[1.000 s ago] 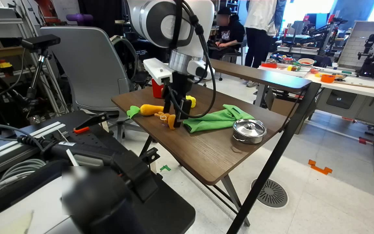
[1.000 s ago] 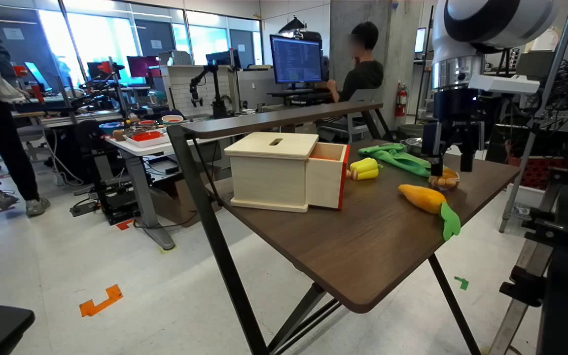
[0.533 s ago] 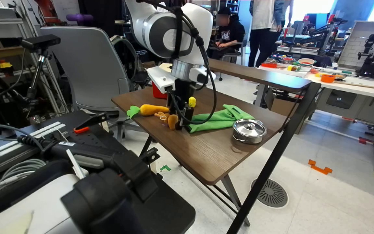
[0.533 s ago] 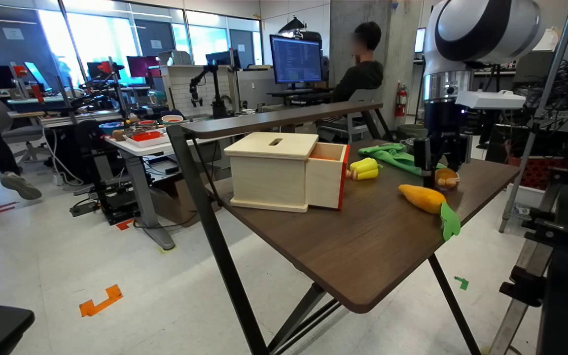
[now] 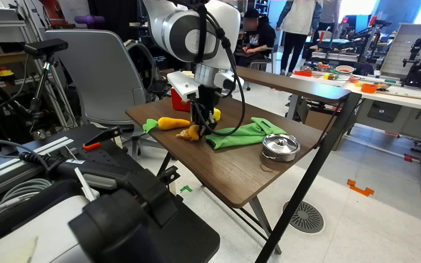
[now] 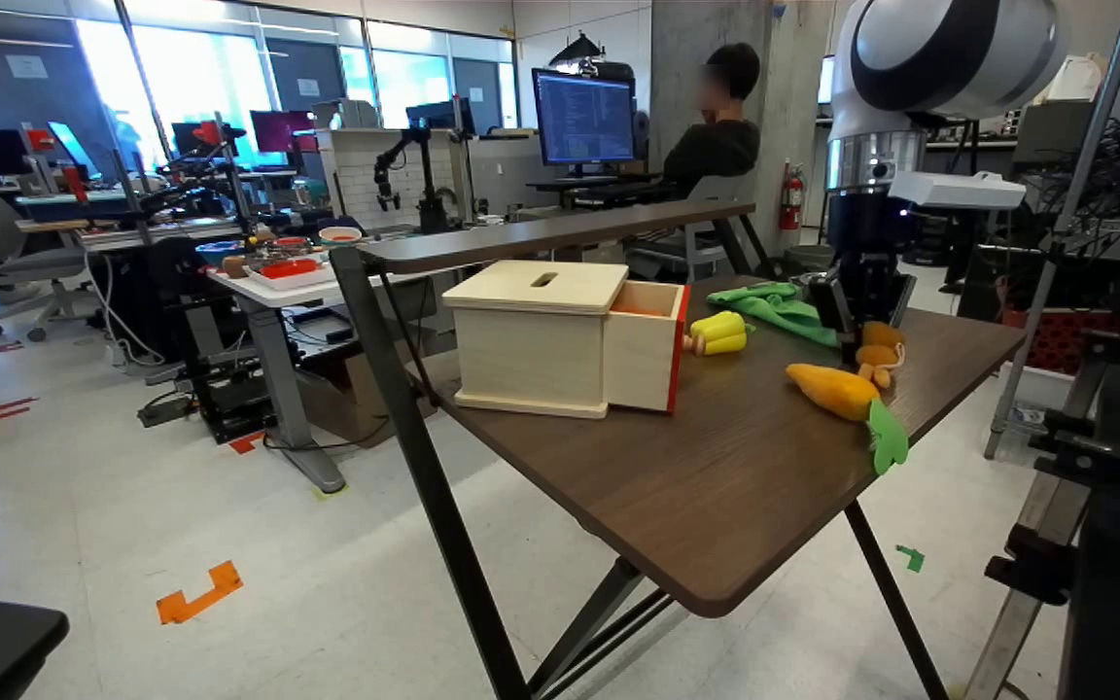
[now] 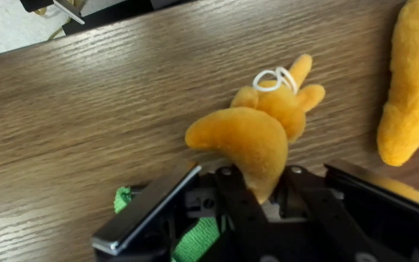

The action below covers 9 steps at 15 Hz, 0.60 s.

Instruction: Move the brown plushy backward

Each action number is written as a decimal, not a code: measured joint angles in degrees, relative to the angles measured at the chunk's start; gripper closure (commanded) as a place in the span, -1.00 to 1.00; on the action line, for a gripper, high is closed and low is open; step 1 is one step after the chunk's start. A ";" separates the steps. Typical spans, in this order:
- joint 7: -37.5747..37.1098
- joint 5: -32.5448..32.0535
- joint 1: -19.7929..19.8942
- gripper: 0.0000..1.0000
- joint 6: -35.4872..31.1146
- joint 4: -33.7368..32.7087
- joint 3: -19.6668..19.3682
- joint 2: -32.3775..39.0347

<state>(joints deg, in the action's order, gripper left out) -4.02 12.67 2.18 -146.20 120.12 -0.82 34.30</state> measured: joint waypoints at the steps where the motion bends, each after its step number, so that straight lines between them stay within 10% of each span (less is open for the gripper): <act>1: 0.00 0.05 0.45 0.96 0.08 -0.15 0.00 -0.10; 9: 0.35 4.66 8.07 0.96 7.81 -8.11 0.06 -3.72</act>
<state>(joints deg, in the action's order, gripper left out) -3.67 17.32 10.25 -138.39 112.01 -0.76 30.58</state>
